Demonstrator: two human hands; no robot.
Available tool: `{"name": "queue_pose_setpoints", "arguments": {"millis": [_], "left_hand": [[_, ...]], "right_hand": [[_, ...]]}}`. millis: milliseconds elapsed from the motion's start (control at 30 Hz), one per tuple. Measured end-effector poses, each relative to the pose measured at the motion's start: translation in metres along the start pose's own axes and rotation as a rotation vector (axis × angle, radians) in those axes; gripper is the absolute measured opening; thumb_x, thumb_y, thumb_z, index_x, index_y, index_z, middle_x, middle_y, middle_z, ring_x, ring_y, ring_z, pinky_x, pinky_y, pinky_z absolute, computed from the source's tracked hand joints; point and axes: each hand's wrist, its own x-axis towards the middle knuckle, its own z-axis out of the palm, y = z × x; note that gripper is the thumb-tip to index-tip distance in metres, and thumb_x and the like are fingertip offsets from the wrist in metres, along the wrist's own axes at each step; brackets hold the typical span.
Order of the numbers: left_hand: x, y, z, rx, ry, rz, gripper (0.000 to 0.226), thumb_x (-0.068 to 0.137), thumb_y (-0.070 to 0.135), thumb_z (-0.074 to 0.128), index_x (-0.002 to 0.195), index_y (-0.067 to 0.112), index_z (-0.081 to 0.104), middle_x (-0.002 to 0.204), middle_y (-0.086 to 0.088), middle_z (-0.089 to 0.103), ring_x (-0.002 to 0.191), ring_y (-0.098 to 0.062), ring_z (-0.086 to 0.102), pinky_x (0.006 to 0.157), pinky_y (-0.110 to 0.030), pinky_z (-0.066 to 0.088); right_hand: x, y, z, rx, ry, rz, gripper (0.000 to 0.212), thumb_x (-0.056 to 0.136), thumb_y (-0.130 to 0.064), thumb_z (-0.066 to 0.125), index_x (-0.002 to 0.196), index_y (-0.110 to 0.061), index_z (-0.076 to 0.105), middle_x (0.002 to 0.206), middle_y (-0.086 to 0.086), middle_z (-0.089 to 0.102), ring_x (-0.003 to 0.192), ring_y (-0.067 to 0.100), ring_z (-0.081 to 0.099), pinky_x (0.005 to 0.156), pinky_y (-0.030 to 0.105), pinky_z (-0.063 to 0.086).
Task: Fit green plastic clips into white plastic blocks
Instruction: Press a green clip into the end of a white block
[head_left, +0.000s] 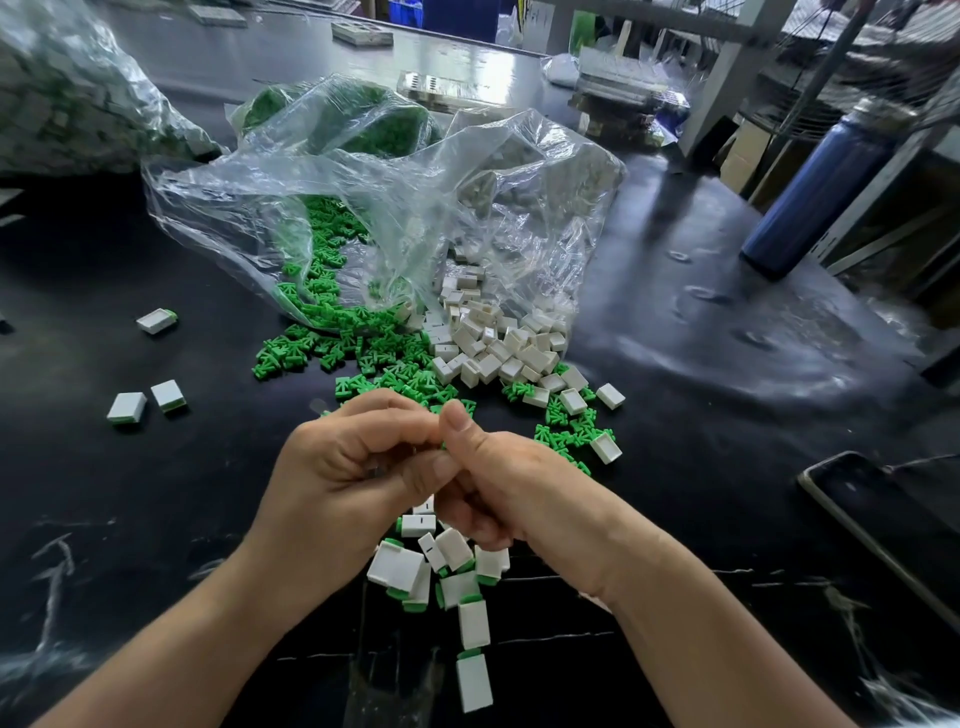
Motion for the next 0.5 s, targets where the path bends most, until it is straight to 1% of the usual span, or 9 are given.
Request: {"name": "queue_pose_setpoints", "arguments": {"millis": [67, 133, 167, 200, 267, 300, 367, 433, 500], "left_hand": [[0.0004, -0.0008, 0.0007, -0.012, -0.01, -0.011, 0.015, 0.064, 0.024, 0.072, 0.078, 0.021, 0.073, 0.077, -0.005, 0.062, 0.068, -0.022, 0.062, 0.059, -0.032, 0.055], [0.0012, -0.0024, 0.0012, -0.011, -0.006, -0.019, 0.014, 0.063, 0.014, 0.075, 0.076, 0.02, 0.073, 0.076, -0.004, 0.061, 0.066, -0.02, 0.061, 0.058, -0.03, 0.053], [0.0014, -0.0029, 0.0014, -0.009, -0.003, -0.02, 0.014, 0.063, 0.013, 0.074, 0.075, 0.02, 0.073, 0.075, -0.003, 0.062, 0.066, -0.019, 0.061, 0.058, -0.029, 0.053], [0.0013, -0.0032, 0.0013, -0.009, 0.0, -0.017, 0.014, 0.062, 0.016, 0.076, 0.075, 0.021, 0.073, 0.075, -0.001, 0.062, 0.066, -0.018, 0.061, 0.058, -0.029, 0.053], [0.0008, -0.003, 0.0005, -0.011, 0.0, -0.013, 0.017, 0.062, 0.028, 0.075, 0.077, 0.021, 0.073, 0.077, 0.0, 0.063, 0.068, -0.022, 0.062, 0.061, -0.034, 0.055], [0.0007, -0.0028, 0.0, -0.011, 0.001, -0.01, 0.022, 0.061, 0.035, 0.075, 0.078, 0.021, 0.073, 0.078, -0.001, 0.063, 0.069, -0.024, 0.063, 0.062, -0.036, 0.056], [0.0012, -0.0031, -0.0003, 0.007, -0.001, 0.0, 0.026, 0.062, 0.041, 0.075, 0.079, 0.021, 0.073, 0.078, -0.001, 0.063, 0.069, -0.024, 0.063, 0.061, -0.035, 0.055], [0.002, -0.0034, 0.0002, 0.028, -0.003, 0.009, 0.017, 0.065, 0.032, 0.07, 0.078, 0.022, 0.072, 0.078, -0.001, 0.062, 0.069, -0.021, 0.063, 0.063, -0.033, 0.055], [0.0019, -0.0028, 0.0002, 0.016, -0.007, 0.017, 0.015, 0.066, 0.029, 0.068, 0.078, 0.022, 0.072, 0.078, 0.001, 0.062, 0.069, -0.019, 0.064, 0.063, -0.029, 0.055]], "right_hand": [[-0.001, -0.0002, 0.0001, -0.005, 0.018, 0.013, 0.05, 0.073, -0.064, 0.031, 0.051, -0.024, 0.052, 0.049, -0.011, 0.043, 0.044, 0.004, 0.033, 0.043, 0.014, 0.028], [-0.001, -0.0002, -0.0006, -0.001, 0.022, 0.008, 0.047, 0.075, -0.061, 0.031, 0.058, -0.022, 0.051, 0.051, -0.011, 0.041, 0.045, 0.003, 0.032, 0.043, 0.013, 0.028], [-0.0006, 0.0001, -0.0008, -0.001, 0.014, 0.004, 0.048, 0.075, -0.061, 0.03, 0.063, -0.019, 0.051, 0.052, -0.011, 0.039, 0.046, 0.003, 0.031, 0.044, 0.013, 0.027], [0.0, 0.0006, -0.0012, 0.001, 0.003, -0.001, 0.05, 0.076, -0.06, 0.03, 0.068, -0.016, 0.052, 0.052, -0.012, 0.038, 0.046, 0.003, 0.029, 0.044, 0.013, 0.026], [0.002, 0.0017, -0.001, 0.02, -0.011, -0.014, 0.054, 0.076, -0.059, 0.03, 0.079, -0.01, 0.053, 0.052, -0.012, 0.037, 0.047, 0.003, 0.027, 0.045, 0.014, 0.025], [0.0028, 0.0023, -0.0006, 0.027, -0.014, -0.02, 0.055, 0.076, -0.058, 0.03, 0.082, -0.009, 0.052, 0.052, -0.012, 0.036, 0.048, 0.004, 0.026, 0.044, 0.014, 0.024], [0.0034, 0.0025, 0.0012, 0.036, -0.012, -0.031, 0.05, 0.075, -0.058, 0.03, 0.075, -0.012, 0.05, 0.051, -0.013, 0.036, 0.048, 0.004, 0.026, 0.044, 0.015, 0.023], [0.0037, 0.0031, 0.0018, 0.05, -0.015, -0.037, 0.047, 0.075, -0.058, 0.031, 0.069, -0.015, 0.049, 0.05, -0.015, 0.038, 0.049, 0.004, 0.027, 0.045, 0.015, 0.024], [0.0041, 0.0036, 0.0009, 0.062, -0.024, -0.033, 0.055, 0.074, -0.061, 0.034, 0.073, -0.012, 0.057, 0.052, -0.012, 0.039, 0.051, 0.006, 0.029, 0.046, 0.016, 0.026]]}}
